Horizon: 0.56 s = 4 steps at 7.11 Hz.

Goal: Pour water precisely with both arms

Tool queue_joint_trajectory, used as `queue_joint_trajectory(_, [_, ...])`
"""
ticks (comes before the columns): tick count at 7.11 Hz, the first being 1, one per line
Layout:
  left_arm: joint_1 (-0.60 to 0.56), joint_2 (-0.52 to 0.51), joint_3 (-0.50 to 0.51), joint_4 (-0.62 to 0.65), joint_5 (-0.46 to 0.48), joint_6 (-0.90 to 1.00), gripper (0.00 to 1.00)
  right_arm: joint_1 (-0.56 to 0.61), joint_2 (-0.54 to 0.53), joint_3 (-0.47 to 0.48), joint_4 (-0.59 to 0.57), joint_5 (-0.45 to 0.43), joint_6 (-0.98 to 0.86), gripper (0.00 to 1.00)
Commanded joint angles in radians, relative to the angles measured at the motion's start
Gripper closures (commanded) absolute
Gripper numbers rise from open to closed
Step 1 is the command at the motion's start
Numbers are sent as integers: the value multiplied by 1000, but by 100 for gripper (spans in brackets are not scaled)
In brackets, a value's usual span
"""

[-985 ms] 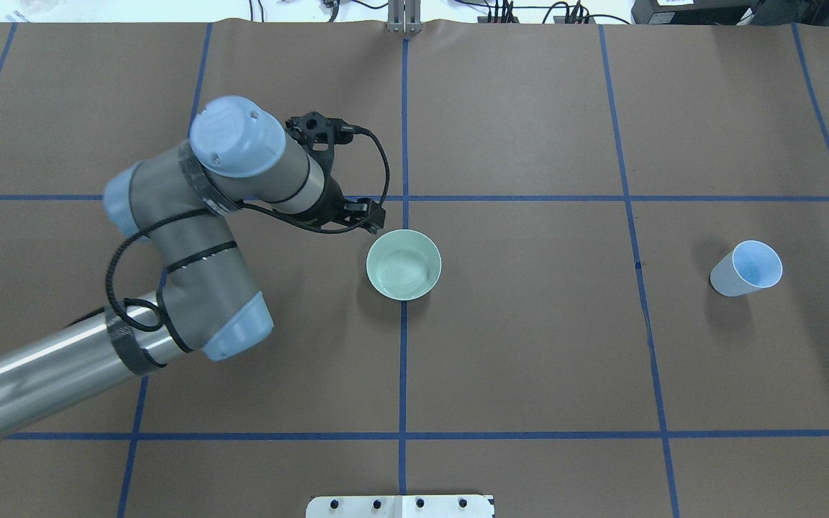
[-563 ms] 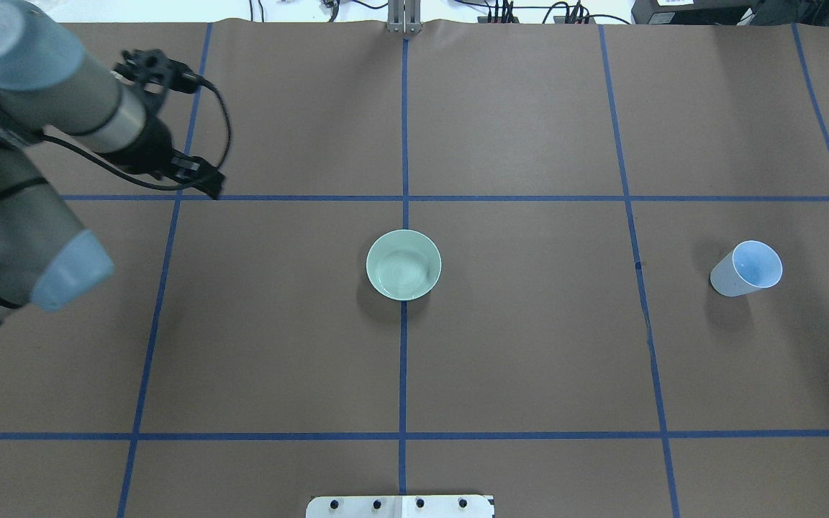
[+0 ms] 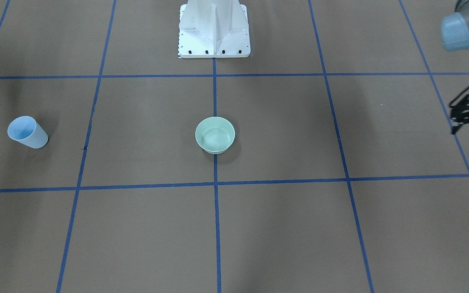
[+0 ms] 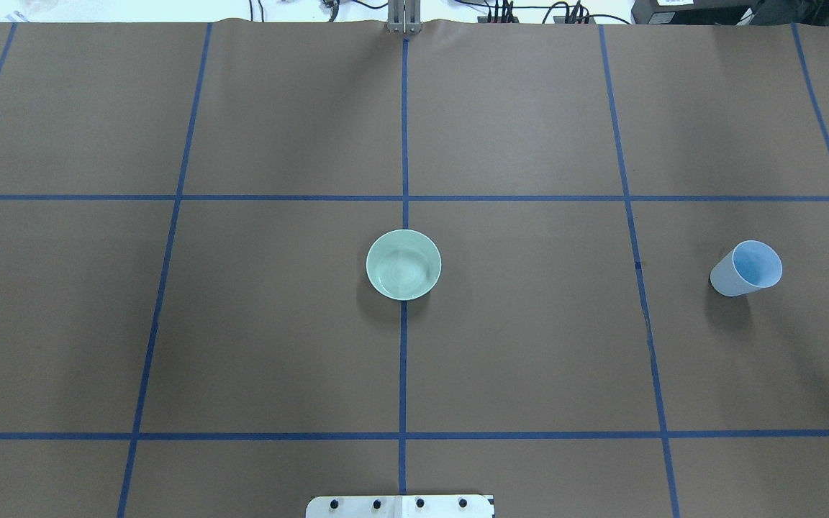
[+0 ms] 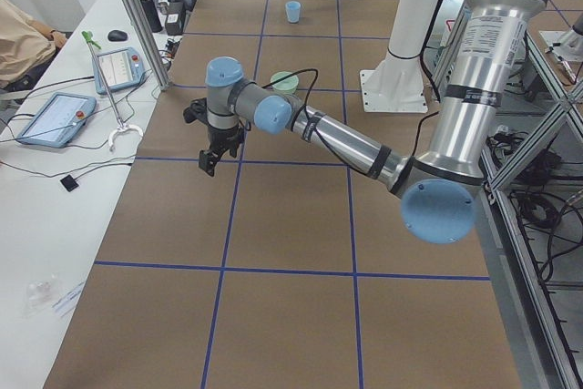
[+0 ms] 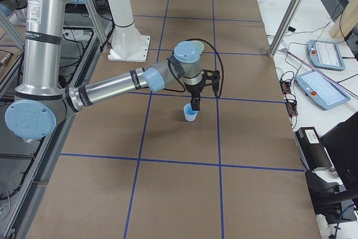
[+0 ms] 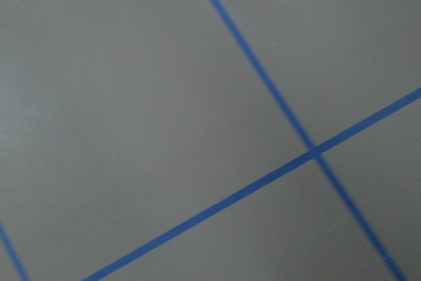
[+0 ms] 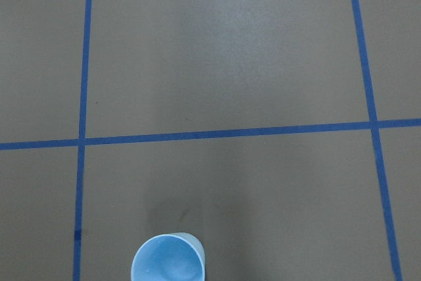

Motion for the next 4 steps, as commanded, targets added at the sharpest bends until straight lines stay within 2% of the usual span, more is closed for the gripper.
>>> queue_joint_trajectory(1, [-184, 20, 168, -10, -60, 201, 0, -134, -12, 89, 0, -110, 197, 0])
queue_joint_trajectory(2, [-227, 46, 238, -17, -79, 203, 0, -233, -13, 129, 0, -205, 317, 0])
queue_joint_trajectory(4, [-237, 74, 245, -33, -137, 204, 0, -427, -16, 159, 0, -410, 512, 0])
